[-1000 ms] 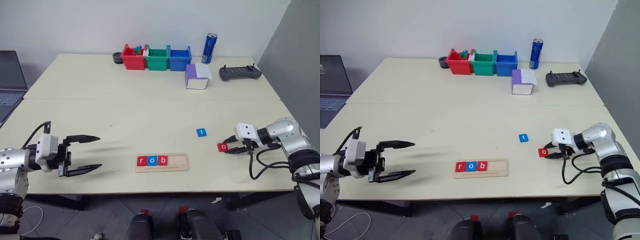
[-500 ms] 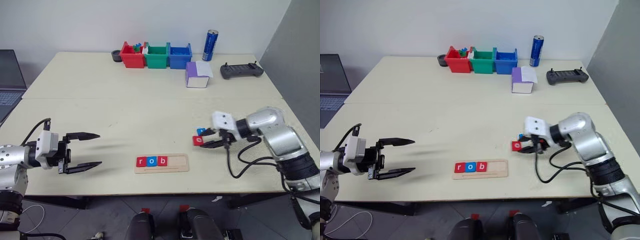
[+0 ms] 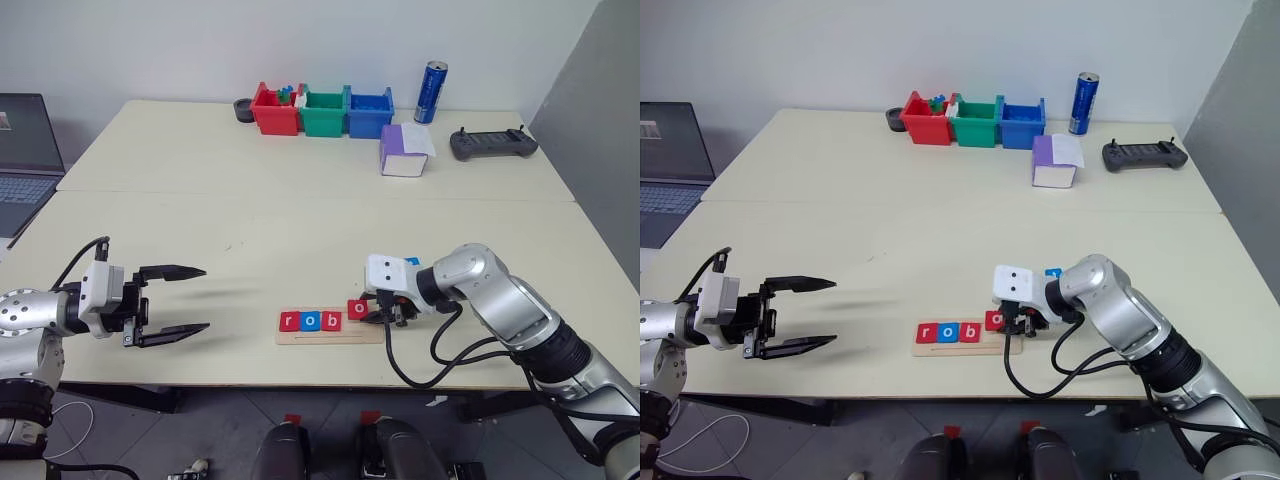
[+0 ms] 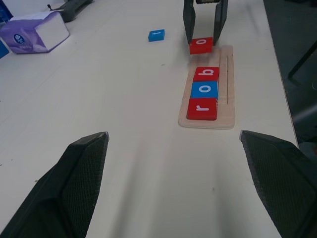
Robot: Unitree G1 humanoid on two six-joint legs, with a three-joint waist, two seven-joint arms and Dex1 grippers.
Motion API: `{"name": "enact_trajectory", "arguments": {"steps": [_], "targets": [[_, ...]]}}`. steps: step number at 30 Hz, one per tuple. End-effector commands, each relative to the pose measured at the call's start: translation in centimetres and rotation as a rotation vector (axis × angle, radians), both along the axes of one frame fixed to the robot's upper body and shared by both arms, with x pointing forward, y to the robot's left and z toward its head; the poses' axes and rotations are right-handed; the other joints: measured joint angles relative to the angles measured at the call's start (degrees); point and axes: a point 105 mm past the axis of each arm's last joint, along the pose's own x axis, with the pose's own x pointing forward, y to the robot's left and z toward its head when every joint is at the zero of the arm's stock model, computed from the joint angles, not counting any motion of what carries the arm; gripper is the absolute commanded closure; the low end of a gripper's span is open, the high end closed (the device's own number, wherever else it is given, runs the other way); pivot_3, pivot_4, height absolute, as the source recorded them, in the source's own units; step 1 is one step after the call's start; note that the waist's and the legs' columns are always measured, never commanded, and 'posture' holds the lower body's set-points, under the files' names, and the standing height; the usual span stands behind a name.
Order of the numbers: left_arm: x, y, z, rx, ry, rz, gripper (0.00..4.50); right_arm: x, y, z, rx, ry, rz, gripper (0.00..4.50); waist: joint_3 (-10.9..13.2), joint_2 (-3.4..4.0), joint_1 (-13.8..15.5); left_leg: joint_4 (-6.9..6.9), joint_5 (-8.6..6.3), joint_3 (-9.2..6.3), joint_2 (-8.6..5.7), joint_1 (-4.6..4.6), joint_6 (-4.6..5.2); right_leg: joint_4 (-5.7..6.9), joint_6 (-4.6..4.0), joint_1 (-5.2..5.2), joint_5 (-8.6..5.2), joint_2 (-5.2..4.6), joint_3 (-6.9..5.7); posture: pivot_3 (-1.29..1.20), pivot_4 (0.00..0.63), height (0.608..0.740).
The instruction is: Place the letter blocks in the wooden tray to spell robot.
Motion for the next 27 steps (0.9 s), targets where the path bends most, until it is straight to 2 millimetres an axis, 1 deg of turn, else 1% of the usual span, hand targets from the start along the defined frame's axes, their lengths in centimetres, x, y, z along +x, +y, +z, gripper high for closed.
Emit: {"name": "enact_trajectory", "arguments": {"steps": [1, 13, 22, 27], "targets": [[-0.1, 0.1, 0.7, 0.01, -0.026, -0.01, 0.0, -0.3, 0.5, 0.9, -0.008, -0.041, 0.037, 3.03, 0.0, 0.0, 0.0, 0.0, 0.0, 0.0, 0.0, 0.0, 0.0, 0.0, 0.0, 0.0, 0.0, 0.0, 0.0, 0.0, 0.15, 0.74], [-0.1, 0.2, 0.7, 0.012, -0.03, -0.002, 0.0, 0.5, 1.3, 0.4, -0.057, -0.063, 0.038, 3.03, -0.01, -0.01, -0.04, 0.0, 0.0, -0.01, 0.0, 0.0, 0.0, 0.0, 0.0, 0.0, 0.0, 0.01, -0.01, 0.0, 0.15, 0.74], [-0.1, 0.6, 0.8, 0.019, -0.037, 0.012, 0.0, -0.6, 2.0, 0.7, -0.052, -0.07, 0.077, 3.03, -0.01, -0.01, -0.05, 0.0, 0.0, -0.01, 0.01, 0.0, 0.0, 0.0, 0.0, 0.0, 0.0, 0.01, -0.01, 0.0, 0.15, 0.74], [0.0, 0.7, 0.9, 0.023, -0.042, 0.019, 0.0, -1.1, 2.2, 0.3, -0.06, -0.068, 0.073, 3.03, -0.01, -0.01, -0.05, 0.0, 0.0, -0.01, 0.01, 0.0, 0.0, 0.0, 0.0, 0.0, 0.0, 0.01, -0.01, 0.0, 0.15, 0.74]]}}
